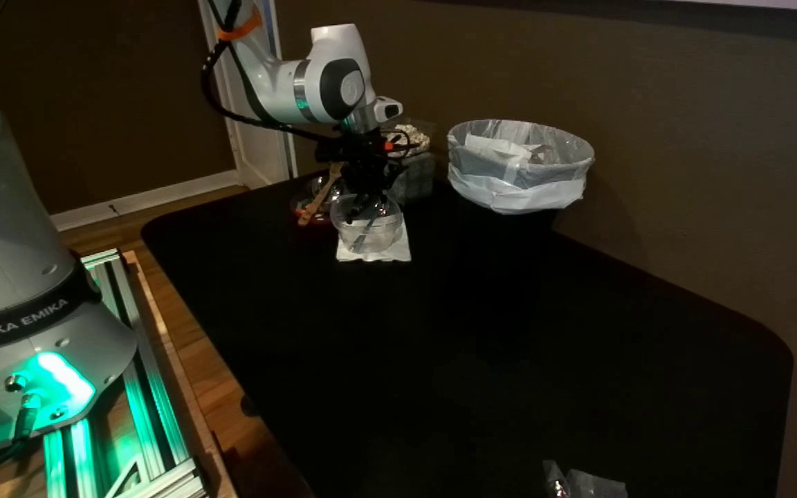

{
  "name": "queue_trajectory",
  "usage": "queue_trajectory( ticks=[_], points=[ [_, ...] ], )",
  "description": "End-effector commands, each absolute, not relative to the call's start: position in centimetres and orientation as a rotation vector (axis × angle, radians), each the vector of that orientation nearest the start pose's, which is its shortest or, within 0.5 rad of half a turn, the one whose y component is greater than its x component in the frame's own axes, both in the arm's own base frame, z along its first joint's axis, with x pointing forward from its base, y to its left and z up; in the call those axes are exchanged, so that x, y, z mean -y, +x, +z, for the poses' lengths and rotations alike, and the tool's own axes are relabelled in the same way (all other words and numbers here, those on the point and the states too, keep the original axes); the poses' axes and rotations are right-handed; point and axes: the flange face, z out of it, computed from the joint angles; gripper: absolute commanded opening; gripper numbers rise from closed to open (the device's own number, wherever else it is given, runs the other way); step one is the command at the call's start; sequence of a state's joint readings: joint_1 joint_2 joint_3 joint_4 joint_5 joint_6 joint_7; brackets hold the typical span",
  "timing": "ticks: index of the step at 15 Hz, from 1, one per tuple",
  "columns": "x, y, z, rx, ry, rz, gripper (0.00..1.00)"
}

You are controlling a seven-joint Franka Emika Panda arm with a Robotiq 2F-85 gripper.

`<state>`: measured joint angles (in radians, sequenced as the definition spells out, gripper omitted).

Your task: Put the tongs, silver spoon and blue pencil on the table.

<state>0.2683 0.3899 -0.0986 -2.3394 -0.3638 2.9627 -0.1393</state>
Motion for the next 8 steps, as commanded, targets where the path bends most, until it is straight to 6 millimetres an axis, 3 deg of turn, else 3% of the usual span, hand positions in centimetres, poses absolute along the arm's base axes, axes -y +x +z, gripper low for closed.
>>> queue_trajectory(
  ticks=[1,5,8],
  points=[
    [-10.1,50.8,21.0,0.980,-3.149,-0.378,0.05],
    [-8.3,49.7,20.9,0.907,-3.241,-0.309,0.05],
    [-7.9,47.2,20.9,0.920,-3.231,-0.264,0.05]
  ],
)
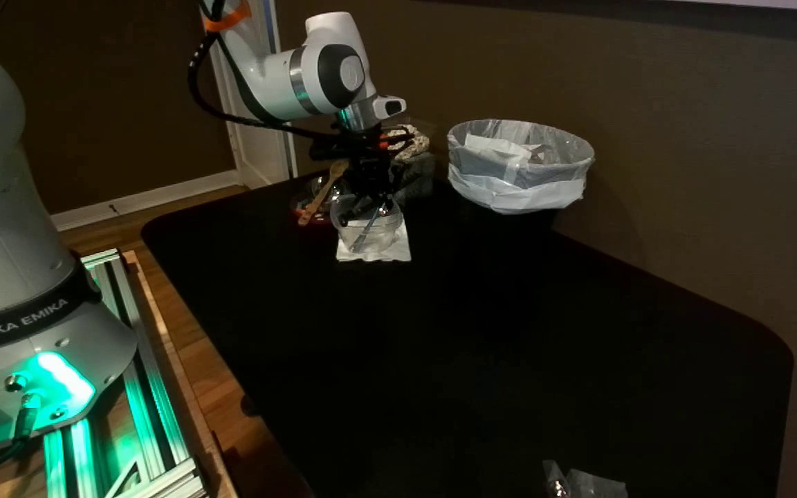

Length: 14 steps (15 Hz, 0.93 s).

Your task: Put the tongs, silver spoon and blue pencil on the table.

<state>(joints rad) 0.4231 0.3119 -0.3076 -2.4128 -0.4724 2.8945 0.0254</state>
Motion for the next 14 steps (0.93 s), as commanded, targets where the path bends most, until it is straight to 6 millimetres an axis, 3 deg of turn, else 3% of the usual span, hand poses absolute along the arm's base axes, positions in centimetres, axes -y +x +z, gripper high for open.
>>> queue_trajectory(
  ticks=[1,7,10,14],
  points=[
    [-7.8,46.2,21.0,0.904,-3.214,-0.294,0.05],
    [-5.3,41.0,20.9,0.590,-3.212,-0.365,0.05],
    [-3.1,40.0,20.3,0.420,-3.285,-0.333,0.05],
    [0.0,38.9,18.7,0.065,-3.399,-0.254,0.05]
  ],
)
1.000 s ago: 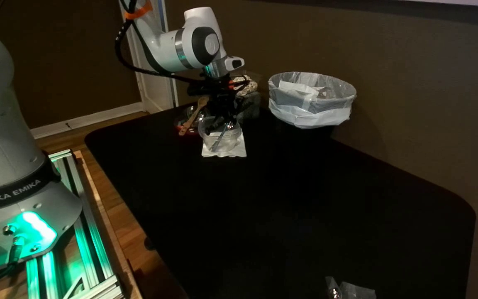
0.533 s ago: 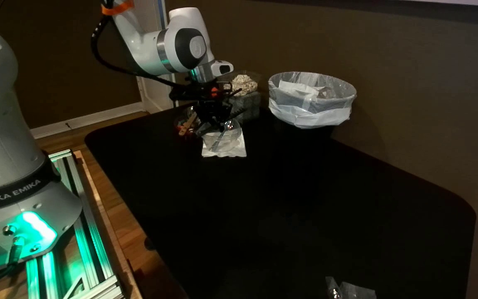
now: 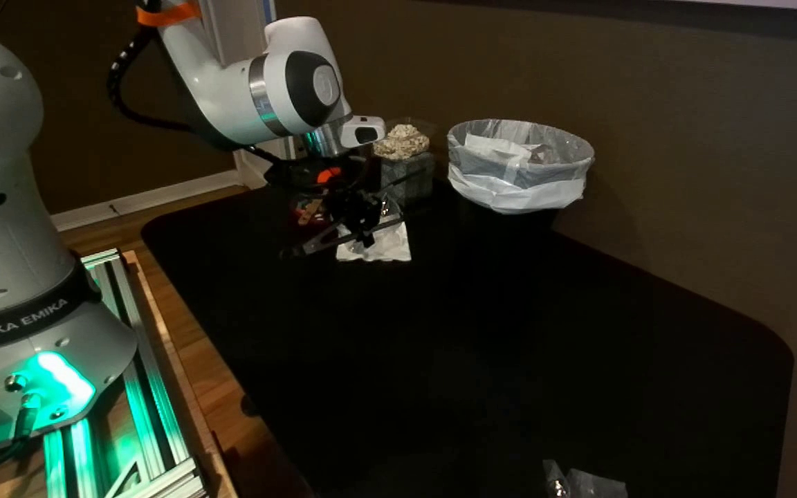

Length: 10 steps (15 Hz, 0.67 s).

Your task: Put the tongs, silver spoon and blue pencil on the table.

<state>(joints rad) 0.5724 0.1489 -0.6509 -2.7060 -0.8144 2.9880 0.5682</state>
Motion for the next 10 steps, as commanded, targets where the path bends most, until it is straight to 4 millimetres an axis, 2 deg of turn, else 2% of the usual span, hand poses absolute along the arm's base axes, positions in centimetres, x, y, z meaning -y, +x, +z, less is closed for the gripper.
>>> queue_trajectory(
  ticks=[1,2,4,5,8,10],
  points=[
    [-0.3,39.9,19.3,0.195,-3.369,-0.282,0.05],
    [-0.1,39.8,19.2,0.174,-3.374,-0.276,0.19],
    [-0.2,39.9,19.2,0.184,-3.373,-0.280,0.19],
    [0.0,40.1,18.6,0.134,-3.378,-0.259,0.05],
    [2.3,40.2,17.5,-0.138,-3.383,-0.182,0.05],
    [4.3,41.5,17.2,-0.307,-3.439,-0.196,0.05]
  ],
)
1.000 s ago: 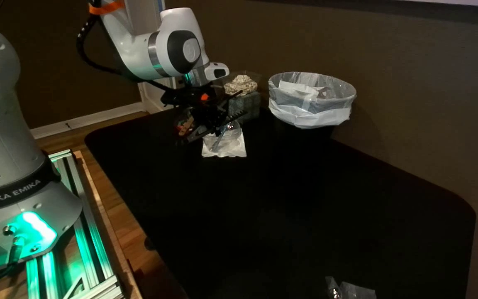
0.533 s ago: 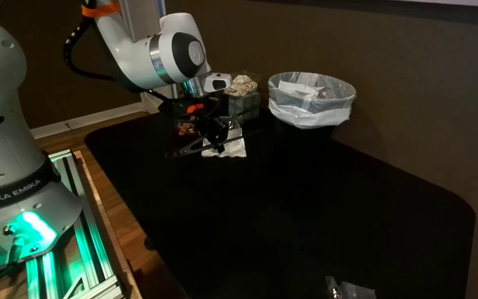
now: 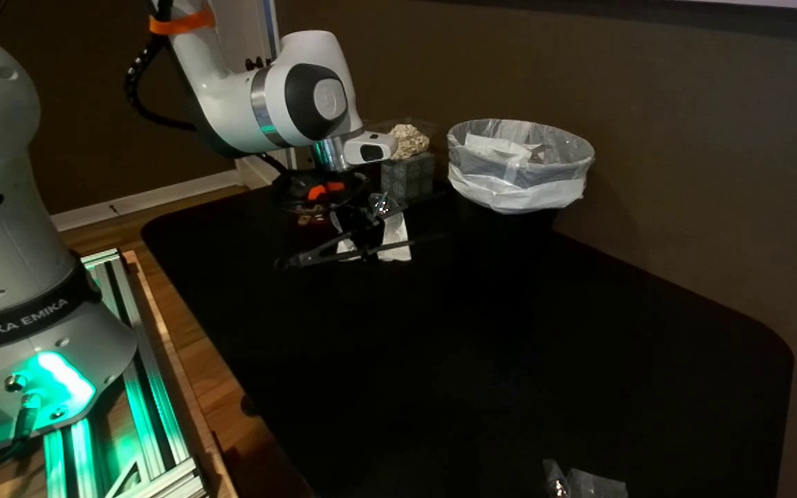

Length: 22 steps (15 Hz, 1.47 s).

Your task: Put the tongs, silver spoon and blue pencil on the table.

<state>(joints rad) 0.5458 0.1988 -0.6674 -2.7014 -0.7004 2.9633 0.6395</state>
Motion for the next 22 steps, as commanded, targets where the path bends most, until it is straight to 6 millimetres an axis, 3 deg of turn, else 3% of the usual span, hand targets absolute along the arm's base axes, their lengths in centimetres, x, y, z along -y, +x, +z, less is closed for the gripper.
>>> queue_trajectory(
  ticks=[1,4,10,17,18,19,22],
  points=[
    [5.5,41.8,17.0,-0.400,-3.449,-0.188,0.05],
    [8.0,42.4,16.1,-0.660,-3.462,-0.183,0.05],
    [11.7,42.2,12.3,-1.035,-3.383,-0.020,0.05],
    [14.9,42.0,9.2,-0.981,-3.186,-0.008,0.06],
    [15.6,42.1,8.9,-0.973,-3.180,-0.008,0.31],
    [15.7,42.2,8.7,-0.957,-3.192,0.000,0.45],
    [15.5,42.8,9.1,-0.880,-3.205,-0.016,0.67]
  ],
)
